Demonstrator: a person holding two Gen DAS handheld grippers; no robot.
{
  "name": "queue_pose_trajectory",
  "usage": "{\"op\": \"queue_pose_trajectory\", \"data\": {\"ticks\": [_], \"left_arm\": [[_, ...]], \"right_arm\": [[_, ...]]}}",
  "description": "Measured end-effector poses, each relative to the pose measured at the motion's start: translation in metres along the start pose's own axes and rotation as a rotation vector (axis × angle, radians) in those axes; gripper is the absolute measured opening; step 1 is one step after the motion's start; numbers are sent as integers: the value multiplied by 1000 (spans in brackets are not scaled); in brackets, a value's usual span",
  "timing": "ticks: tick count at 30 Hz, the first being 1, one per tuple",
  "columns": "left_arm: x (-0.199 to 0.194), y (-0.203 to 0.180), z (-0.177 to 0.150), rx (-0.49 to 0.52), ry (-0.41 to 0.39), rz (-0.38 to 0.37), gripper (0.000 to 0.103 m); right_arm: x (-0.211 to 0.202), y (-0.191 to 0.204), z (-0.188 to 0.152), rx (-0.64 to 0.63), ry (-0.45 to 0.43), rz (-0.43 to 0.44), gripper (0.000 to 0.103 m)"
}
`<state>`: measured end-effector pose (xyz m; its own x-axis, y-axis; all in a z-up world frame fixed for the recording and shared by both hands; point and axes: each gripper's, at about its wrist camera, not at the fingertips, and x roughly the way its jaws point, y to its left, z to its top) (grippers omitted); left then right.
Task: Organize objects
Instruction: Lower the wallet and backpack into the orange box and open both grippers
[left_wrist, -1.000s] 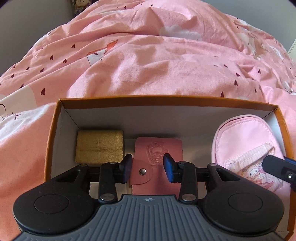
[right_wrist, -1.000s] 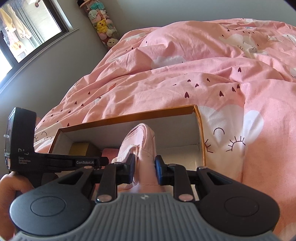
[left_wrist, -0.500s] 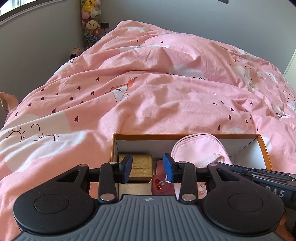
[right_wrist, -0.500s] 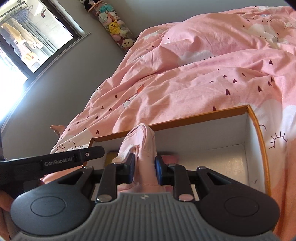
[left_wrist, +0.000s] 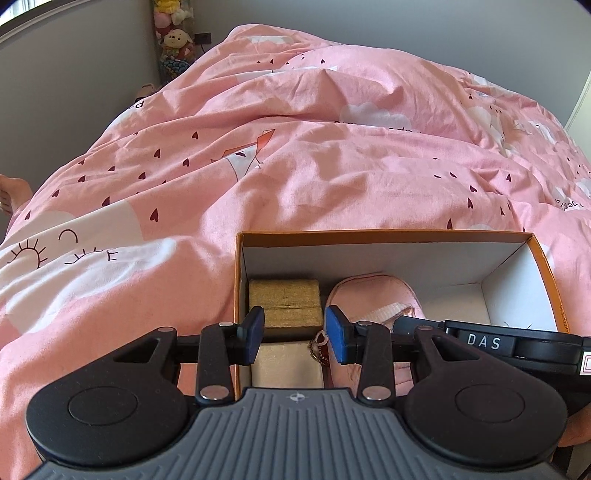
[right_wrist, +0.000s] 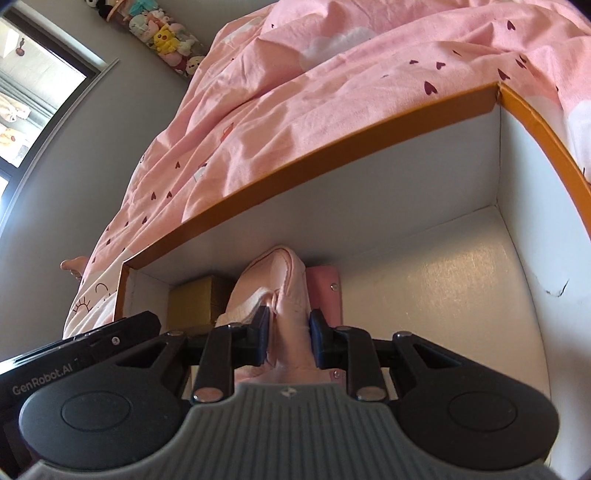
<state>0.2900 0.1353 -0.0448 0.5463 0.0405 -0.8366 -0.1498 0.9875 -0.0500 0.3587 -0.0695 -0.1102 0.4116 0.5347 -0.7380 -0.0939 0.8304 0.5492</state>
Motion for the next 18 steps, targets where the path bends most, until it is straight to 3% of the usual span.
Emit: {"op": "queue_pose_trajectory", "data": {"ticks": [7,18], "left_arm": [[1,4,-4,7,8,3,44],[3,-14,-23,173,90,-93,44]], "right_arm": [[19,0,1,42,57,-79,29],[12,3,9,-46,97,-56,43]]}}
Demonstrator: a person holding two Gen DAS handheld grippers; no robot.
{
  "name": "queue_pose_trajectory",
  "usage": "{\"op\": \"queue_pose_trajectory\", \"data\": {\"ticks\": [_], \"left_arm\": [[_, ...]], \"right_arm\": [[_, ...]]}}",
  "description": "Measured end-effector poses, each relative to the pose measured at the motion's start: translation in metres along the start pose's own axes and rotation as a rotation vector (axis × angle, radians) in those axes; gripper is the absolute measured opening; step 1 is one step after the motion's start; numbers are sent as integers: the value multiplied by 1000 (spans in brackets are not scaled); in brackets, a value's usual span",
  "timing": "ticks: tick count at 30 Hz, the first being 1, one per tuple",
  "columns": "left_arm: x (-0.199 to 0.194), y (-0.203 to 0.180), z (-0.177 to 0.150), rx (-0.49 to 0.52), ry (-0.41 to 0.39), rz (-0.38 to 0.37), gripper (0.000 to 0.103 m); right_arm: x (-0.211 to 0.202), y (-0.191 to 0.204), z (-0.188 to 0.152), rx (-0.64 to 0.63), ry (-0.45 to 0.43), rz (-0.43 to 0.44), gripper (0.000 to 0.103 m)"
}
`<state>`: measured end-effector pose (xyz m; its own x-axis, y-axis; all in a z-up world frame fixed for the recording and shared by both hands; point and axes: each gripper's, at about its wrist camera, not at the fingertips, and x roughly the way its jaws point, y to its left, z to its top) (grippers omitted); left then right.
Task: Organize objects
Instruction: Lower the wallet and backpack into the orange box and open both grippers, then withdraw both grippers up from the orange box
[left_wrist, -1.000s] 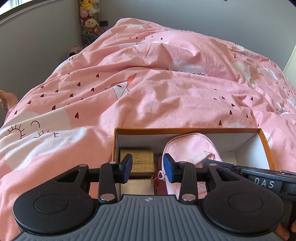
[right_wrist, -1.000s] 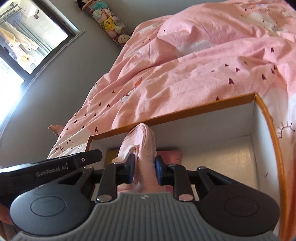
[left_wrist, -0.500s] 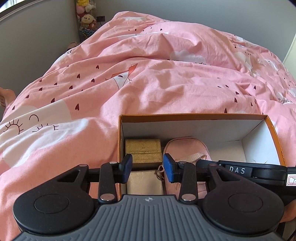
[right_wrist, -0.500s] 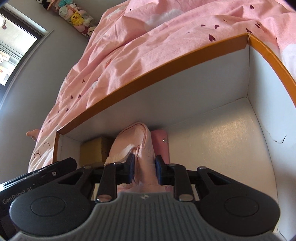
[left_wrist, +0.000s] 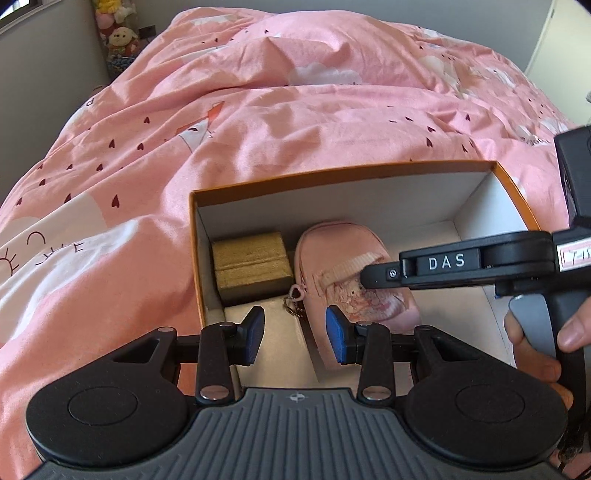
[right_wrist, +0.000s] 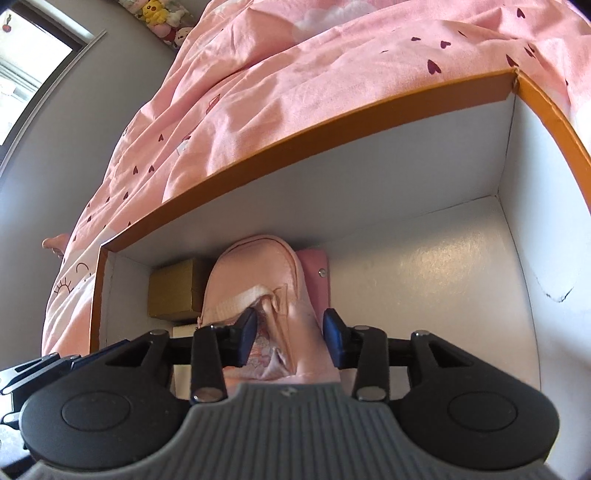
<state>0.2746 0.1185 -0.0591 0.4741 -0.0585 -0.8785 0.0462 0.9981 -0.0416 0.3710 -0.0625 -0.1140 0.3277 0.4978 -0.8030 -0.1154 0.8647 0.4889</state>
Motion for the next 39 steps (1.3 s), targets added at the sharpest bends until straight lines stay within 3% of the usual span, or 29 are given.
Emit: {"op": "queue_pose_trajectory", "data": {"ticks": [3,10,14,19,23,32,36,39], "left_arm": [[1,-7,-4,65,34,-40,53],[17,-29,-13,199,106,-64,54],[27,-33,-17,225,129,-29,52],[29,-31,-16,201,124,-10,46],[14,-31,-20,182,91,-16,48],[-68,-37,-54,47,-62,-115,51],[-80,-42,-75,-26,-64,-135,53],[-79,-44,-94,-64,-31,-147,58]], "right_arm": [[-10,3,-1,-64,3,6,45],[-34,12,-8,-284,49,-22,44],[-37,9,-19,-399,115,-64,42],[-42,4,-28,-421,132,-74,40],[-55,4,-33,-415,90,-61,40],[-137,2,-71,-396,-140,40,42],[-167,3,-96,-397,-193,92,43],[-177,1,-113,-393,-204,93,52]]}}
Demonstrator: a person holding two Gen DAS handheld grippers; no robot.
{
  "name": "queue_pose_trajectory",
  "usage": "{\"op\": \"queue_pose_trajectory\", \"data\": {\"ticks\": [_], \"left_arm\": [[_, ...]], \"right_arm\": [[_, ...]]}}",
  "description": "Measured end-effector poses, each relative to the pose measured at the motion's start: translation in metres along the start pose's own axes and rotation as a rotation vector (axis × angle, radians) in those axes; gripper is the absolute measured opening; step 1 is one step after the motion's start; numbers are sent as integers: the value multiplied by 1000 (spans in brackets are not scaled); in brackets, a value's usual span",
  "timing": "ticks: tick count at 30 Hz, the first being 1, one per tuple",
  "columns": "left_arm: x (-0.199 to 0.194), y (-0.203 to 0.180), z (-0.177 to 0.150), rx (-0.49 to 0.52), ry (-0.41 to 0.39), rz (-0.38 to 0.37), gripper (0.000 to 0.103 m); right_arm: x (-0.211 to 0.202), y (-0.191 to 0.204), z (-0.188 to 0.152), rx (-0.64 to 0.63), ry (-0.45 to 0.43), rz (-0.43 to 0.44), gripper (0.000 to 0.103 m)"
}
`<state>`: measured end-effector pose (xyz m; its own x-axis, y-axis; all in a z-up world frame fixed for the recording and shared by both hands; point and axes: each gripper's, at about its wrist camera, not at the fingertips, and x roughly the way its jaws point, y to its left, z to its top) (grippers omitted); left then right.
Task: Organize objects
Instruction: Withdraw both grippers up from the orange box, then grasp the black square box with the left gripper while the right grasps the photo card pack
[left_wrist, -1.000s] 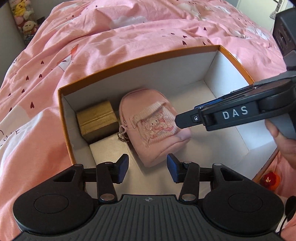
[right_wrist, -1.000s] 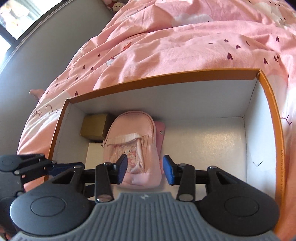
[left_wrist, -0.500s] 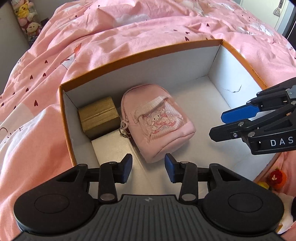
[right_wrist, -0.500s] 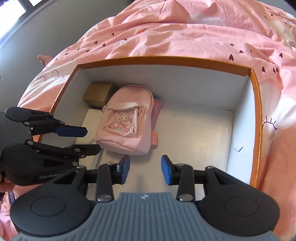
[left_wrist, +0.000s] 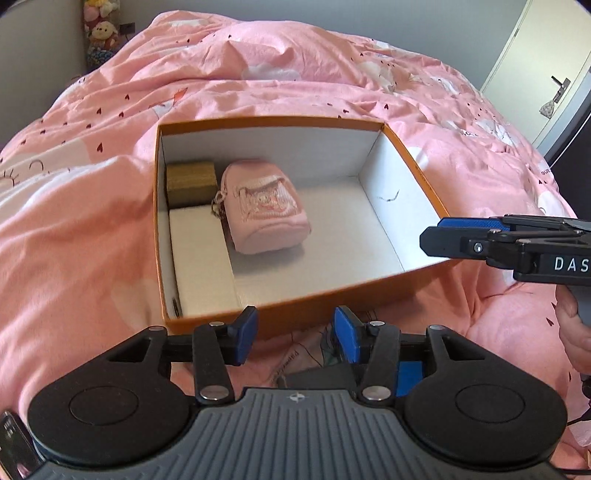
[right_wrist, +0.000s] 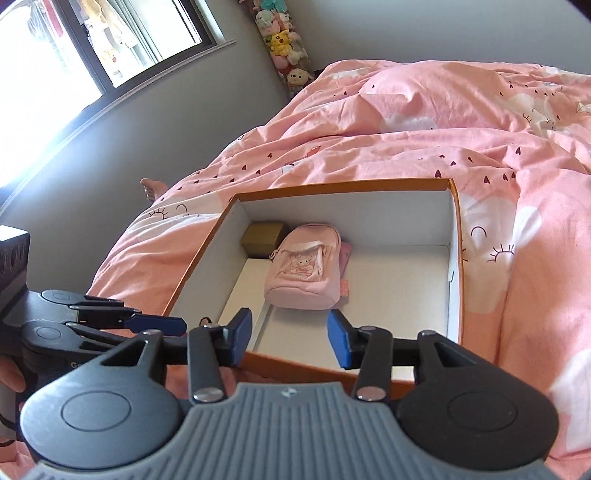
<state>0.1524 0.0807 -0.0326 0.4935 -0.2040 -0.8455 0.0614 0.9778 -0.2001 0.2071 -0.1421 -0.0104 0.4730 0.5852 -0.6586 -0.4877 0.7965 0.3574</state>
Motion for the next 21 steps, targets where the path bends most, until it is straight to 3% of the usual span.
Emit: {"op": "queue_pose_trajectory", "data": {"ticks": [2,12,17,21], "left_arm": [[7,3,-11,-41,35,-10,61],[60,20,-56,-188,189,-22,61],[74,26,-64,-241,215,-41,67],[83,29,-65,-270,235,-42,69]], "right_arm": [[-1,-3,-10,33,-1,-19,60],[25,-32,-48,139,103,-53,61],[47,-48,-58,203,189,-51,52],[65,-58,-66,240,240,-56,52]]}}
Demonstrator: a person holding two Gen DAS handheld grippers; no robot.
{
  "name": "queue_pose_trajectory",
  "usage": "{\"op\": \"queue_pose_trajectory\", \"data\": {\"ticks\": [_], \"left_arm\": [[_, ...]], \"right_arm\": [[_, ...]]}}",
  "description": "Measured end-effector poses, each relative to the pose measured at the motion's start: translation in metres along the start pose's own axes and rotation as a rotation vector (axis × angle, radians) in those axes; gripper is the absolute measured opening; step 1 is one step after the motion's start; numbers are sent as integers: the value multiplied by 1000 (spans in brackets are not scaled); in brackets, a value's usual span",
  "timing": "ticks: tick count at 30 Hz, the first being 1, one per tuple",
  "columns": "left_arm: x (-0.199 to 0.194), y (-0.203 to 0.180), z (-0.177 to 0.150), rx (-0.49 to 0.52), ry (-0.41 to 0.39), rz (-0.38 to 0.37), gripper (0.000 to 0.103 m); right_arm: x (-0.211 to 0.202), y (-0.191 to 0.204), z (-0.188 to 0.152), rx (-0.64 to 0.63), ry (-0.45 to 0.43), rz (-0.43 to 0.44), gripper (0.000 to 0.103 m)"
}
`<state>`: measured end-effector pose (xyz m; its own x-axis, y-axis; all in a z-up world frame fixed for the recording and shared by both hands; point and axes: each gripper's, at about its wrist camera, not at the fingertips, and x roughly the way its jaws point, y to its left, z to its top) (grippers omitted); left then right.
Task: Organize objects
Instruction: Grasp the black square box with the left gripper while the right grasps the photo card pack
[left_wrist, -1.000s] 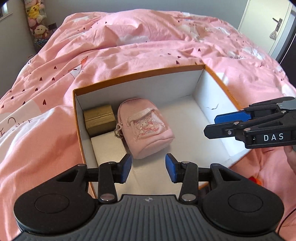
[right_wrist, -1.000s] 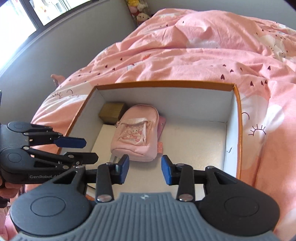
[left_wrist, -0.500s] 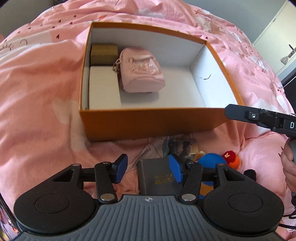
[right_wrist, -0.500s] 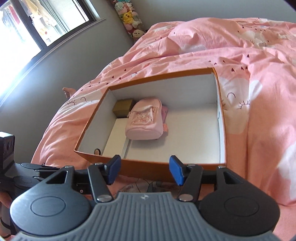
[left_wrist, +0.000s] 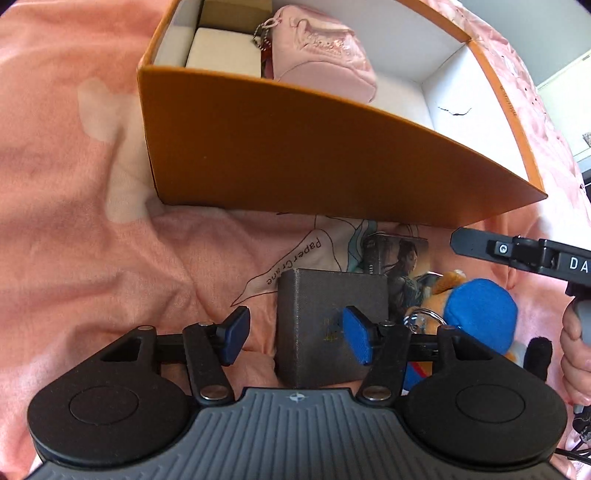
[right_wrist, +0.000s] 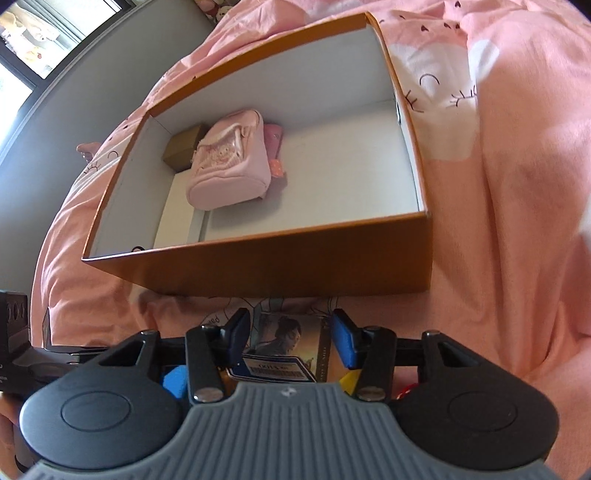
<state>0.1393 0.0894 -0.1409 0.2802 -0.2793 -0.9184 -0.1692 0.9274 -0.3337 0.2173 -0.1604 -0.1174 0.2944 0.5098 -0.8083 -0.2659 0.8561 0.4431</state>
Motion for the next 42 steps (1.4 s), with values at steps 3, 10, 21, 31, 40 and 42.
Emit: {"op": "queue_pose_trajectory", "data": {"ticks": [3,10,21,31,40,42], "left_arm": [[8,2,2,-19,18,-33,77],[27,6,4,-52,80,-105,86],[39,8,7,-110,100,-157,84],[3,13,0,-150,33,-127,56],[-36,4,-11,-124,-78,-92,45],[-47,3,-13,-117,-105,-86,45]], "right_arm": [[13,-6,1,19,45,10,52],[42,-21,3,93,167,60,51],[77,-36,2,158,251,143,58],[59,-28,-4,120,191,143,36],[26,6,-1,-20,102,139,24],[19,17,-2,-75,71,110,24]]}}
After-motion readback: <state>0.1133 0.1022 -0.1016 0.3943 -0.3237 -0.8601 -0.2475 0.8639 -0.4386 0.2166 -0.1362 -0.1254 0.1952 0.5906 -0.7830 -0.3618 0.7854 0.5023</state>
